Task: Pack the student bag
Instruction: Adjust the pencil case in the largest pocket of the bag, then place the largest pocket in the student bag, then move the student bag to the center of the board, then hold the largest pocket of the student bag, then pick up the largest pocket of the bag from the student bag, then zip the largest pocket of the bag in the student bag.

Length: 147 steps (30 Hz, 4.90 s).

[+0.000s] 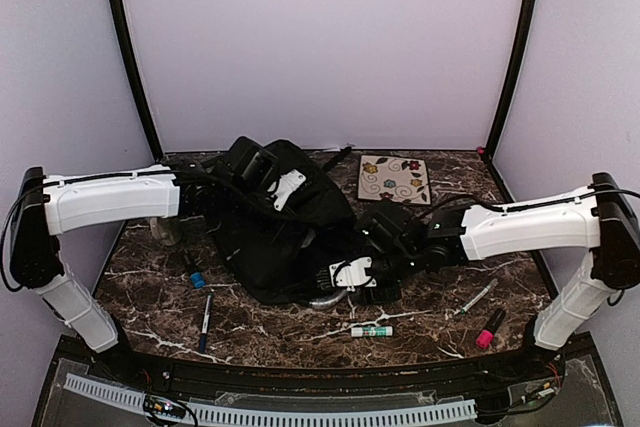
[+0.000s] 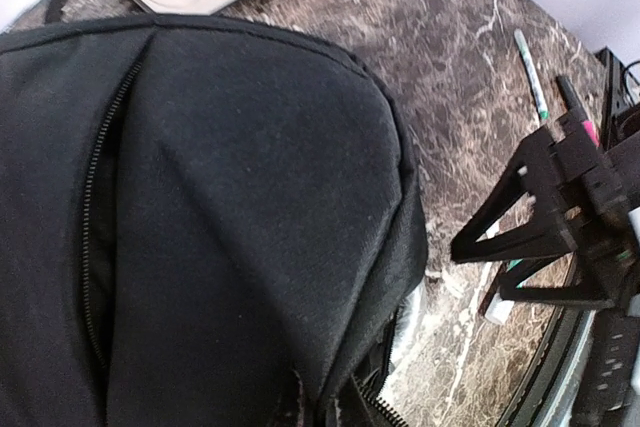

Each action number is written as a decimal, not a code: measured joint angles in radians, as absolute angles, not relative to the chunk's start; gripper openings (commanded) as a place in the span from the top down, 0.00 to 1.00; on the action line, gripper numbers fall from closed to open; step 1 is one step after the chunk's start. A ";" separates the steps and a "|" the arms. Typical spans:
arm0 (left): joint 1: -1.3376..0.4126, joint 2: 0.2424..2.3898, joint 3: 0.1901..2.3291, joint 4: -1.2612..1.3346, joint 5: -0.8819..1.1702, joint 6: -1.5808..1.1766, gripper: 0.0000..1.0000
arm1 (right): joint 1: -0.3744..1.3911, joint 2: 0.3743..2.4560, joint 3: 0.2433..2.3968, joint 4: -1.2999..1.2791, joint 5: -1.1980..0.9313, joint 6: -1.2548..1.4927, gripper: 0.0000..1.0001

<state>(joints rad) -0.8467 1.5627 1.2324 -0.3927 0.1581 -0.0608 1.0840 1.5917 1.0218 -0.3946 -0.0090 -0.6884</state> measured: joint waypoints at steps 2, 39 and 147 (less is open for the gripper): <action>-0.851 1.599 1.236 -0.390 0.172 -0.060 1.00 | 1.084 1.562 1.006 -0.449 -0.032 -0.696 0.41; -0.757 1.205 0.960 -0.593 -0.154 -0.262 0.28 | 0.776 1.869 1.405 -0.519 -0.322 -0.404 0.44; -0.854 1.190 0.313 0.234 -0.064 -0.330 1.00 | 0.741 2.347 1.951 -0.342 -0.605 0.084 0.48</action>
